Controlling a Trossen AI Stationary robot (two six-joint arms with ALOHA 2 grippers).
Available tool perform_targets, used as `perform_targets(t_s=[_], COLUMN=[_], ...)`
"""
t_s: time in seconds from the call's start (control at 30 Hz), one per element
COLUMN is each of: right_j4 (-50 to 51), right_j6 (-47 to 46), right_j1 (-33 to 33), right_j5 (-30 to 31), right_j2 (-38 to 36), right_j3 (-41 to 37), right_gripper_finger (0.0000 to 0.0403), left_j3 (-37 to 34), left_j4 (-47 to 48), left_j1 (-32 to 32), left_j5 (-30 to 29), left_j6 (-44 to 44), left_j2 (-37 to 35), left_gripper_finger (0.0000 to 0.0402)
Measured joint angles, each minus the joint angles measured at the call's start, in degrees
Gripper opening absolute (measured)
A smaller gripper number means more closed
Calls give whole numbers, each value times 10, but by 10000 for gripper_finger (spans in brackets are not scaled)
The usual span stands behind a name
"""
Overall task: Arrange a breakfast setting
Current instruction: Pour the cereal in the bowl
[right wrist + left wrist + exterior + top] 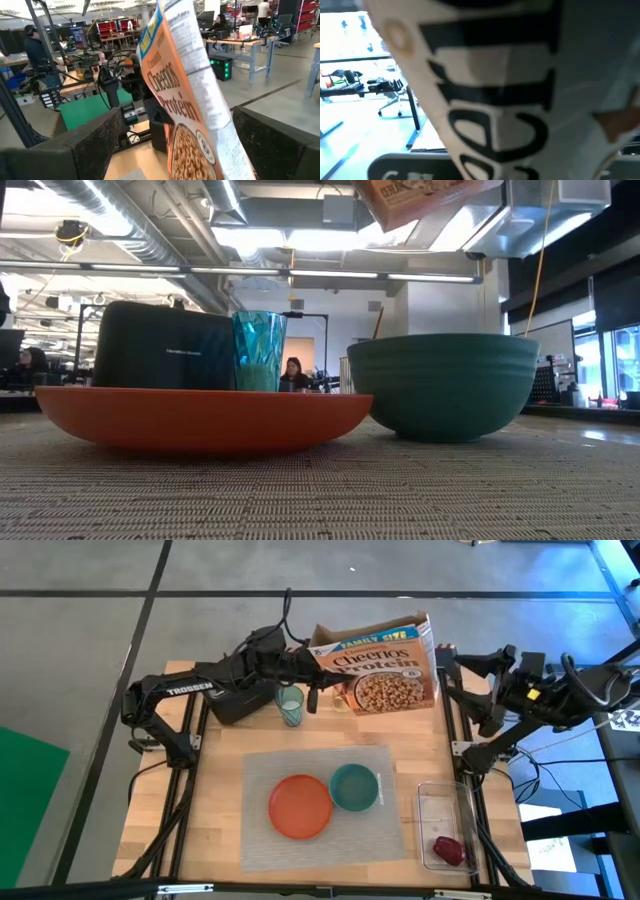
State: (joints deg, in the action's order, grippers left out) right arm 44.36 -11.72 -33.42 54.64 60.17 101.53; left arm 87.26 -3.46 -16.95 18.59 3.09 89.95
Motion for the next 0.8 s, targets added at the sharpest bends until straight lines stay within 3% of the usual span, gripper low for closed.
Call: perform_targets(t_s=[0.2,0.57,0.7,0.8], right_j4=[73,138,170,174], right_j6=[-47,-57,-61,-61], right_j1=[84,148,147,147], right_j5=[-84,-127,-144,-154], right_j2=[30,59,50,52], right_j3=[2,0,2,1], right_gripper_finger=[369,366,336,289], left_j3=[0,0,0,0], left_j4=[-9,-25,-32,-32], left_j1=[12,38,44,44], left_j5=[0,18,17,17], left_j6=[0,5,4,2], left_j2=[0,-1,-1,-1], left_gripper_finger=[1,1,1,1])
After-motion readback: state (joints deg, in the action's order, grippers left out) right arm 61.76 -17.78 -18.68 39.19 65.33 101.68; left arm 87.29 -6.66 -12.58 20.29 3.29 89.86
